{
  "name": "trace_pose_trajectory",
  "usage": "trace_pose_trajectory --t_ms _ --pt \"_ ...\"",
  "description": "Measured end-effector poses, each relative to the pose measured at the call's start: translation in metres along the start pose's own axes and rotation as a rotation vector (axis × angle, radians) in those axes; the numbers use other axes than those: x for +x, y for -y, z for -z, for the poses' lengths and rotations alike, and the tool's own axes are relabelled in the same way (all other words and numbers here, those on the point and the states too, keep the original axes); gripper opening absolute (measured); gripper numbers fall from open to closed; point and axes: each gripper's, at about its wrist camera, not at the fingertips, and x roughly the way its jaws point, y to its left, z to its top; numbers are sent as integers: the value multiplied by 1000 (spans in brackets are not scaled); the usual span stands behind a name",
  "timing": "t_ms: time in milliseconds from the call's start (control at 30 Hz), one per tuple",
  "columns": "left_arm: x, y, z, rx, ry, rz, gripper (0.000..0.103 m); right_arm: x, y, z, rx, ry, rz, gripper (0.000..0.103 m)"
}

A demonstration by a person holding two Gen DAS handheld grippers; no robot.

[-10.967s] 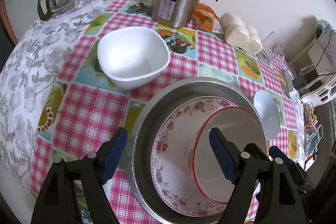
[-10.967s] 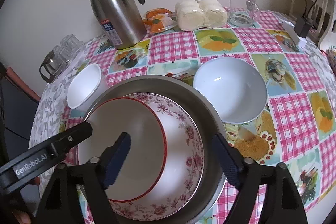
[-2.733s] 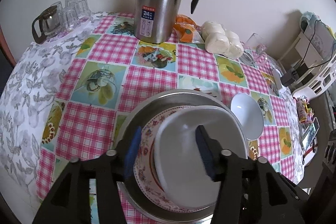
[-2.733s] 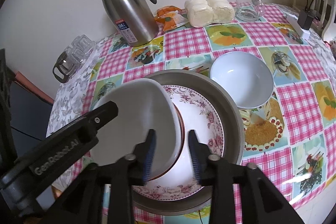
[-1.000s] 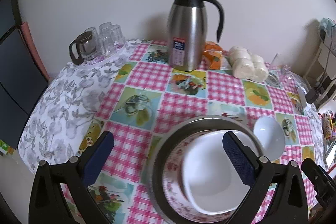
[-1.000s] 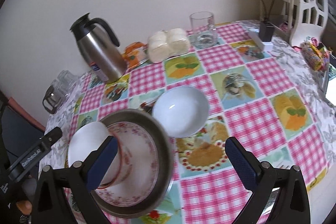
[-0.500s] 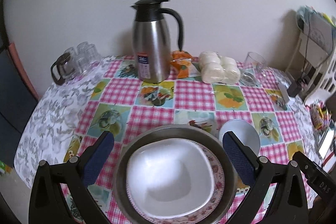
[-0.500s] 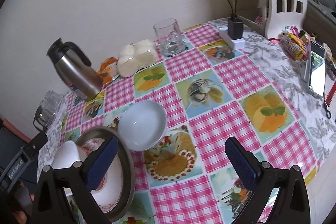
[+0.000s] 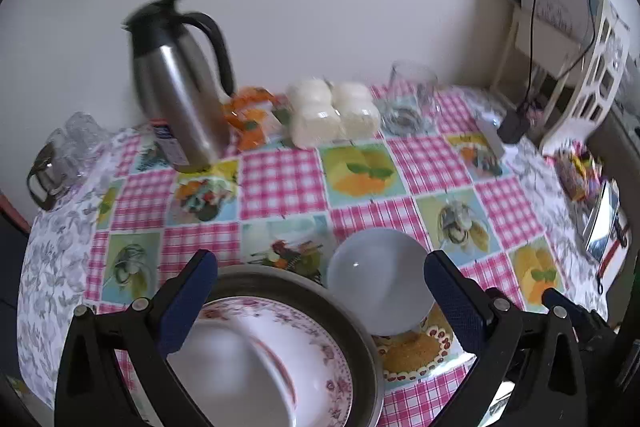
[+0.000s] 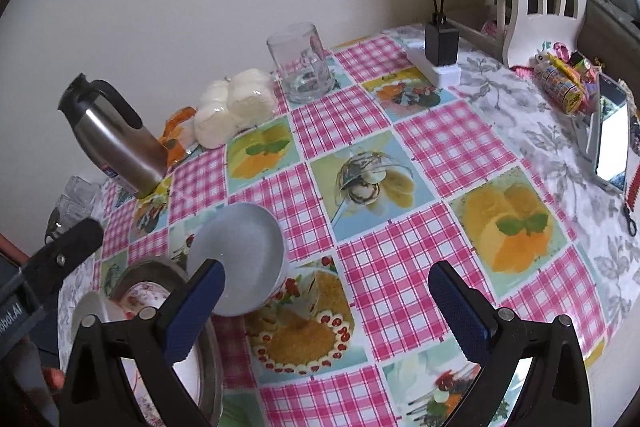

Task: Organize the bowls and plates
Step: 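Move both grippers toward the remaining white bowl beyond the basin, then close both grippers on the rim of the remaining white bowl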

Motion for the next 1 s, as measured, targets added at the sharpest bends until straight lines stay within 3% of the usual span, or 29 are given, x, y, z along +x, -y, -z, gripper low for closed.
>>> trace_pose_trajectory --t_ms 100,467,633,700,833,1000 --pt "19 5 -8 3 -65 23 103 16 3 0 3 -34 -6 103" --pt "80 21 -24 65 -242 -40 103 60 3 5 -12 -111 6 103" --pt "101 28 -23 116 -304 -103 102 75 -3 8 -18 -136 -1 101" --pt "108 32 -21 141 -328 -135 101 80 -3 9 -9 -148 -7 95" --pt "122 36 -19 166 -366 -175 86 91 -7 11 -7 -173 -16 85" --pt "138 36 -14 148 -399 -183 84 96 -9 13 2 -186 -47 70"
